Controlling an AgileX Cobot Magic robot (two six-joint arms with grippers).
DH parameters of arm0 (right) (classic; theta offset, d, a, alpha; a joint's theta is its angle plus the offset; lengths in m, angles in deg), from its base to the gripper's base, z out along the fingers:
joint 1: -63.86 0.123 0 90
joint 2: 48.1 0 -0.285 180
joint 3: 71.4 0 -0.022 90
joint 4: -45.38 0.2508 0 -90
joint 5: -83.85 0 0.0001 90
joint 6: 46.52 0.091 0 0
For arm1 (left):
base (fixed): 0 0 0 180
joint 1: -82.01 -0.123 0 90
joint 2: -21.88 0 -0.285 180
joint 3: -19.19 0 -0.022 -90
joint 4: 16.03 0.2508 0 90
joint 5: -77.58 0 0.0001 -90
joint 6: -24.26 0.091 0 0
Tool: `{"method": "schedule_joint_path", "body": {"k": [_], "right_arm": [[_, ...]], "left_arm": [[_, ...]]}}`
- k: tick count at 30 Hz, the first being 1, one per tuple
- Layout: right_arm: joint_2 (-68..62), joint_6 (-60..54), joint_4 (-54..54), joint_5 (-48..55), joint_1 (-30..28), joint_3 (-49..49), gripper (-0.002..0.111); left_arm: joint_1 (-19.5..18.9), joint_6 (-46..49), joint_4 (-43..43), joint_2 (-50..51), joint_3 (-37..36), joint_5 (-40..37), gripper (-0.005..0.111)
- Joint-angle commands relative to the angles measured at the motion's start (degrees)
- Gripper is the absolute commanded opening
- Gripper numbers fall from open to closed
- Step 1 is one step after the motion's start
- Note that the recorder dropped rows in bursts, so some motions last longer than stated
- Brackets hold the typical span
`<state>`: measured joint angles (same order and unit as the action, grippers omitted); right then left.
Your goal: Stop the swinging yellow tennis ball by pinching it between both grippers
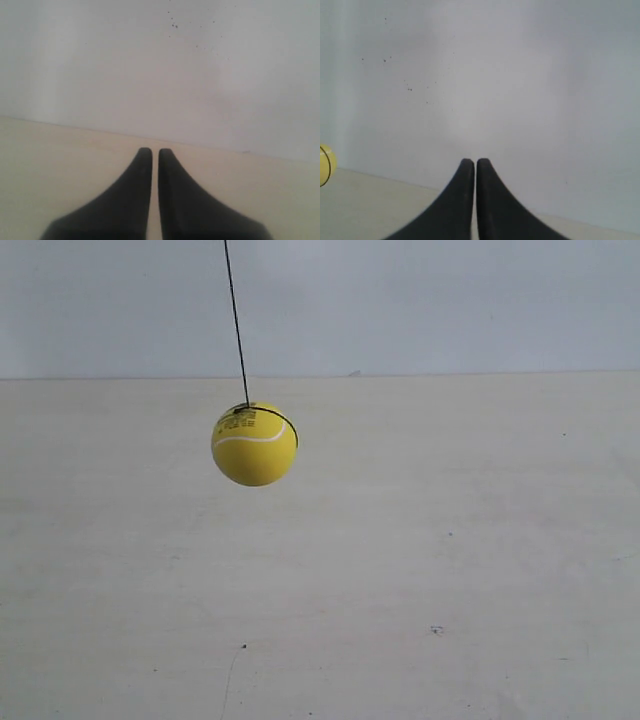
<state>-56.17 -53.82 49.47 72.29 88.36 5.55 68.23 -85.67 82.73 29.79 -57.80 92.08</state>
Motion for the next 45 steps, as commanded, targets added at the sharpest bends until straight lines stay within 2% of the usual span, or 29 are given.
{"method": "schedule_joint_path", "body": {"k": [1,7,18,20,21,23,28,40,42,45], "right_arm": [[0.3,0.0,0.0,4.3,0.0,0.3,0.0],[0.3,0.0,0.0,11.9,0.0,0.3,0.0],[0.3,0.0,0.0,11.9,0.0,0.3,0.0],[0.3,0.0,0.0,11.9,-5.3,0.3,0.0],[0.3,0.0,0.0,11.6,-10.9,0.3,0.0],[0.3,0.0,0.0,10.7,-18.5,0.3,0.0],[0.3,0.0,0.0,10.7,-27.0,0.3,0.0],[0.3,0.0,0.0,11.1,-27.9,0.3,0.0],[0.3,0.0,0.0,15.5,-27.9,0.3,0.0],[0.3,0.0,0.0,28.5,-27.9,0.3,0.0]], "left_arm": [[-1.1,4.8,-2.1,-0.1,-0.2,0.1,0.005],[-1.1,5.0,-1.6,-0.1,-0.2,-1.5,0.005],[-1.1,5.0,-0.9,-0.1,-0.2,-0.8,0.005],[-1.7,5.0,-0.9,-0.1,-0.2,-0.7,0.005],[-2.3,5.0,-0.9,-0.1,-0.2,-0.8,0.005],[-3.2,5.0,-0.9,-0.1,-0.2,-0.8,0.005],[-4.0,5.0,-0.9,-0.1,-0.2,-0.9,0.005],[-4.0,5.1,-0.8,-0.1,-0.2,-0.4,0.005],[-4.0,5.1,-0.8,-0.1,-0.2,0.2,0.005],[-4.0,5.2,1.2,-0.1,-0.2,1.8,0.005]]}}
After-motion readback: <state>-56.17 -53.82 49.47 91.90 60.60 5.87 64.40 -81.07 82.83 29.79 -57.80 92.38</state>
